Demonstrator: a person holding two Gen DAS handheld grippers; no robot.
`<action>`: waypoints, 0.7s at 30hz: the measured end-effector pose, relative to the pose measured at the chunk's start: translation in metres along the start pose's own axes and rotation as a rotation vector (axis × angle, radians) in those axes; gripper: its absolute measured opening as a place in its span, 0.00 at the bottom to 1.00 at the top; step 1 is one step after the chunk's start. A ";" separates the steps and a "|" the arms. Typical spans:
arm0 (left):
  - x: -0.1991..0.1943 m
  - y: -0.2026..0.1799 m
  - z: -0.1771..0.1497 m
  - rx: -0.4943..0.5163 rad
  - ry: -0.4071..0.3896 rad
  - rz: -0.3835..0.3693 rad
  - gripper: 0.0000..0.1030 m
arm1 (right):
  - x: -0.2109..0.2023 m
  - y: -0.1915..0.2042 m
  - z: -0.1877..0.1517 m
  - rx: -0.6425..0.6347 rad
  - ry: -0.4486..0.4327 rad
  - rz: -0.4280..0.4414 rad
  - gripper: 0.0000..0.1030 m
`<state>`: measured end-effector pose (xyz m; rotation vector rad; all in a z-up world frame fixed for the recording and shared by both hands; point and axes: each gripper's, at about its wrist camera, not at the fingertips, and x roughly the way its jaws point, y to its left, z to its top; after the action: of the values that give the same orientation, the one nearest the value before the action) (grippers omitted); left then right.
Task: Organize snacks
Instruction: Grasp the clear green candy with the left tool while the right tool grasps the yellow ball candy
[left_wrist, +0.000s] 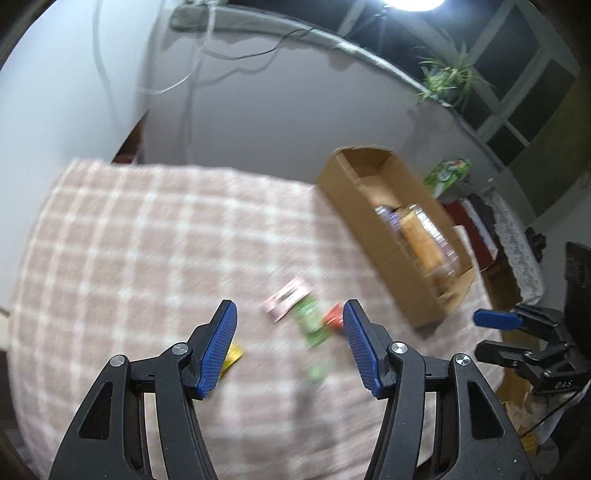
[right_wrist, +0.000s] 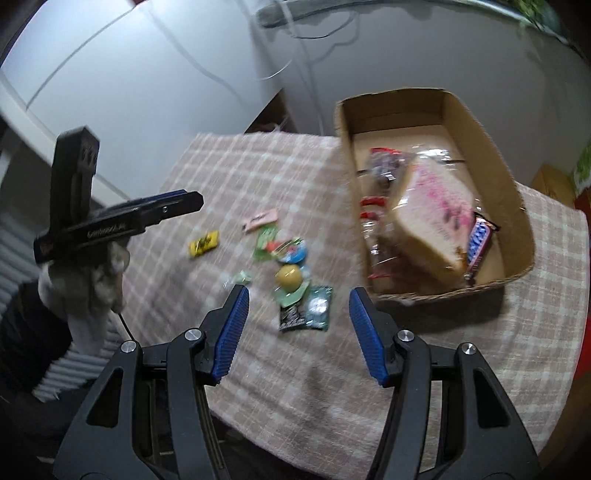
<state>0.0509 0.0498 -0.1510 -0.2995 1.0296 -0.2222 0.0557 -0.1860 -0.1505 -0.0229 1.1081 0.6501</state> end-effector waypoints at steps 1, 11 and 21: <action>-0.001 0.006 -0.005 -0.014 0.005 0.008 0.56 | 0.003 0.004 -0.001 -0.010 0.003 -0.003 0.57; -0.003 0.013 -0.046 -0.030 0.035 0.032 0.56 | 0.047 0.027 -0.011 -0.055 0.050 -0.052 0.58; 0.020 -0.017 -0.057 0.063 0.068 -0.018 0.41 | 0.070 0.019 -0.003 -0.008 0.070 -0.048 0.42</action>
<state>0.0109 0.0193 -0.1880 -0.2457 1.0850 -0.2825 0.0636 -0.1385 -0.2047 -0.0794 1.1688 0.6140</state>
